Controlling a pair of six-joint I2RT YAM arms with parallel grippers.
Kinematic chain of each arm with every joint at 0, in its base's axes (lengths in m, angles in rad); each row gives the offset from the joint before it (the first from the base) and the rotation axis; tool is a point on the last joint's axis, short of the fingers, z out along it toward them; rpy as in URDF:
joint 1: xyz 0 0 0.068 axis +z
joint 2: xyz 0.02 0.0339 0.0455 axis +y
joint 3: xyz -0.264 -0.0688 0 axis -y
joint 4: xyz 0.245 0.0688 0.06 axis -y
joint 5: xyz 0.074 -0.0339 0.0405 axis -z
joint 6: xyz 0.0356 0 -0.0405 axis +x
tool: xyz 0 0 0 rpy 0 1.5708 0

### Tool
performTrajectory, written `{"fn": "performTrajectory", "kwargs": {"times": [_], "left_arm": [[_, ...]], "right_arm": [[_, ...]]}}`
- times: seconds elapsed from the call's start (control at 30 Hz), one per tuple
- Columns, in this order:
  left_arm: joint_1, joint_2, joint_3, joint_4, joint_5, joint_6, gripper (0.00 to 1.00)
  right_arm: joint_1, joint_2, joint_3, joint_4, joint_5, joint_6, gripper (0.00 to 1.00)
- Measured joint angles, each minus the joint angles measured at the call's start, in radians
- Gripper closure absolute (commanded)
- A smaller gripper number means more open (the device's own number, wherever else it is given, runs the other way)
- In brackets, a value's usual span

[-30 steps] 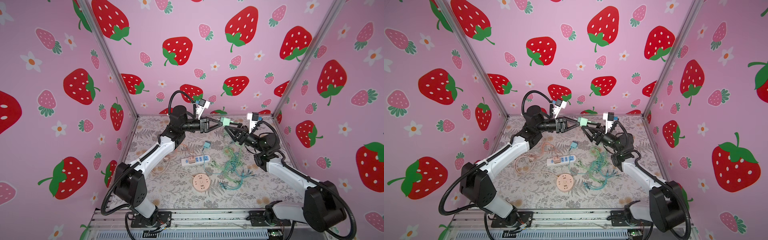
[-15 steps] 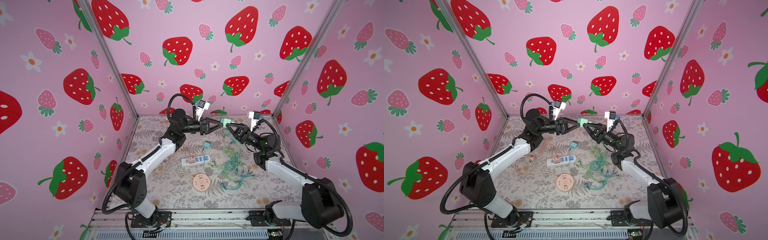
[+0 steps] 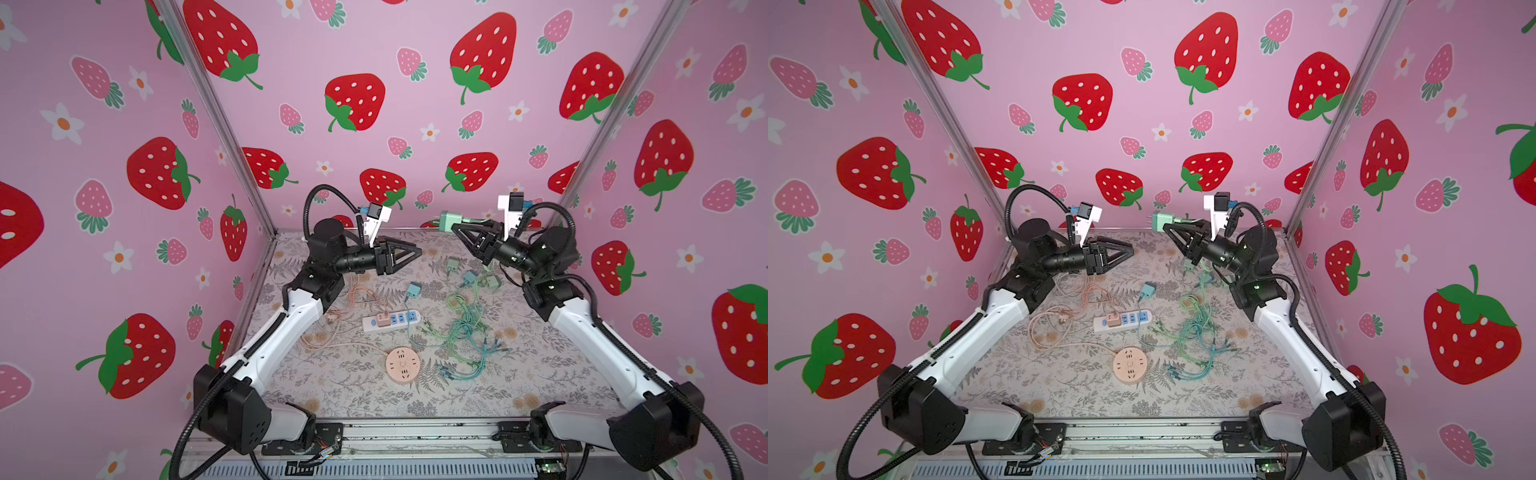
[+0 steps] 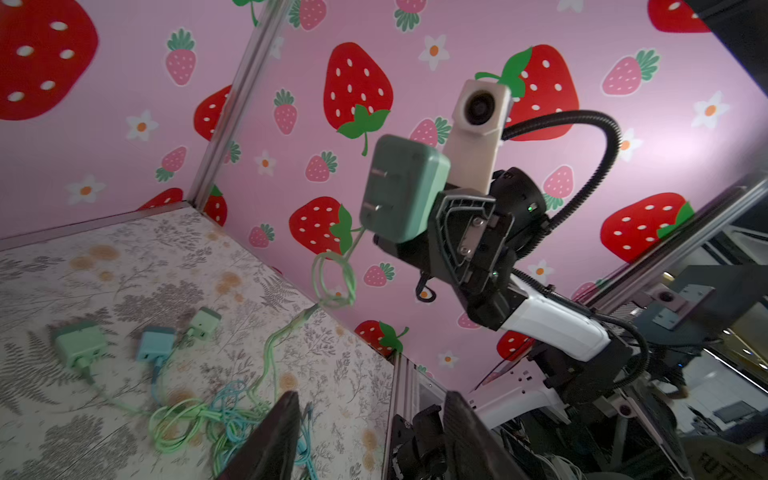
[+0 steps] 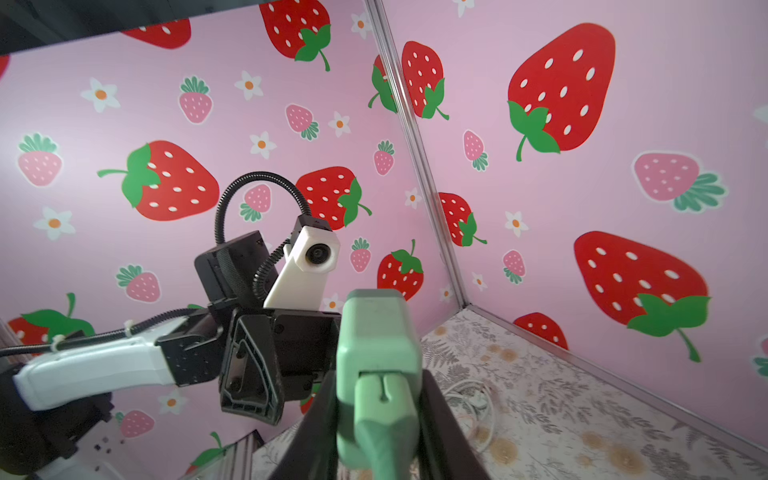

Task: Insert the plug
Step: 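Carry the charger toward the power strip with the right gripper while the left retracts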

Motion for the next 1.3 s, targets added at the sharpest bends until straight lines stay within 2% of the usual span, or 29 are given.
{"fn": "performTrajectory", "kwargs": {"times": [0.1,0.23,0.5,0.67,0.8,1.0,1.07,1.17,1.3], "left_arm": [[0.05,-0.071,-0.024,-0.133,-0.053,0.068,0.4],[0.092,-0.121,-0.037,-0.329,-0.179,0.135,0.4],[0.125,-0.135,-0.128,-0.548,-0.409,0.174,0.4],[0.128,-0.149,-0.162,-0.611,-0.488,0.18,0.39],[0.13,-0.183,-0.187,-0.64,-0.528,0.183,0.39],[0.134,-0.241,-0.251,-0.659,-0.562,0.179,0.39],[0.135,-0.254,-0.269,-0.669,-0.57,0.172,0.39],[0.137,-0.267,-0.291,-0.665,-0.578,0.16,0.39],[0.138,-0.269,-0.339,-0.651,-0.599,0.131,0.4]], "right_arm": [[-0.004,0.004,0.104,-0.13,0.025,-0.095,0.9],[-0.007,0.044,0.232,-0.25,0.045,-0.177,0.9],[0.0,0.241,0.357,-0.289,0.028,-0.178,0.9],[0.03,0.443,0.478,-0.302,0.026,-0.169,0.91],[0.063,0.635,0.689,-0.344,0.026,-0.169,0.91],[0.093,0.951,1.178,-0.441,0.032,-0.163,0.93],[0.097,1.015,1.275,-0.444,0.031,-0.143,0.94],[0.106,1.04,1.289,-0.443,0.027,-0.114,0.94],[0.127,1.012,1.146,-0.437,0.055,-0.103,0.95]]}}
